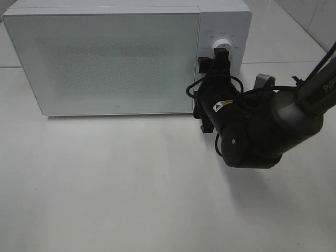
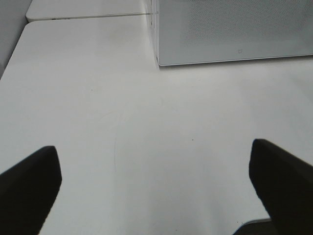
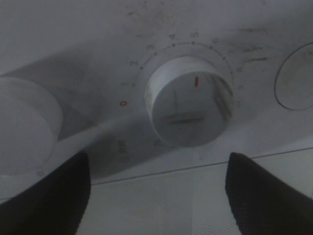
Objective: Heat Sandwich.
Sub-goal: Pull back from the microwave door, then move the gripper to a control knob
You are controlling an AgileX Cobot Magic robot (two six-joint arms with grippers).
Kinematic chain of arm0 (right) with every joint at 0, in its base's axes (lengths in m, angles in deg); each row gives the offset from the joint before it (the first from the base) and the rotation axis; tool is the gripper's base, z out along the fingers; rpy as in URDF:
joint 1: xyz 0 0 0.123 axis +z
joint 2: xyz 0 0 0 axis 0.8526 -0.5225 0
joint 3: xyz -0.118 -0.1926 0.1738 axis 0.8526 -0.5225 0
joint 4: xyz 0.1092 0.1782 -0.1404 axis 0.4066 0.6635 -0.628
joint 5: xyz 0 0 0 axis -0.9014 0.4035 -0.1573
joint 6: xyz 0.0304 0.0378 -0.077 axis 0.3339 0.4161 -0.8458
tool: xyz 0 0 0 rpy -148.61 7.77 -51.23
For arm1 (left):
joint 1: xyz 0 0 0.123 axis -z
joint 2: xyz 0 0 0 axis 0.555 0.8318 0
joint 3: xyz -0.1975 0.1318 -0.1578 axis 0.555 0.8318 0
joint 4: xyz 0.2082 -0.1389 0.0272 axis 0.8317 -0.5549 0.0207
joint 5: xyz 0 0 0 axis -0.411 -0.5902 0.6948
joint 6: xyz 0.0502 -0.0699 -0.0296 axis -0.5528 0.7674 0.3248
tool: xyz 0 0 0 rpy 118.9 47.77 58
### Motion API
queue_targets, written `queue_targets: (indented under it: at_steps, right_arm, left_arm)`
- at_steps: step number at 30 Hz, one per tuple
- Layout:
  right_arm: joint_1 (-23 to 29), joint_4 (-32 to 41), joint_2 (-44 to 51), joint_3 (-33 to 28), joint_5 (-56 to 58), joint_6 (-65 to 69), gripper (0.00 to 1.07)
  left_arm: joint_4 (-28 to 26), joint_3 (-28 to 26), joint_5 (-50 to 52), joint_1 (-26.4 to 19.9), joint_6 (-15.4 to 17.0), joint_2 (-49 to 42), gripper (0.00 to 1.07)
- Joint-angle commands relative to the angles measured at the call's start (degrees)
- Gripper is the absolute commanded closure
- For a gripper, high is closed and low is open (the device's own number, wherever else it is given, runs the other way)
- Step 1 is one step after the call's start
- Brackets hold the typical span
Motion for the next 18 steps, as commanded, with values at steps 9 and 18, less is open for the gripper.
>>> queue_targets:
  at_steps: [9, 18]
  right_arm:
    - [-0.52, -1.26, 3.38, -0.06, 4.3, -6.36, 0.31]
    - [-0.52, -2.81, 8.71, -5.44, 12.55, -14.09, 0.31]
  left_arm:
    - [-0.46, 0.29, 0.57, -0.11, 0.17, -1.55, 0.04]
    - [-0.46, 0.29, 0.57, -0.11, 0.11, -1.55, 0.04]
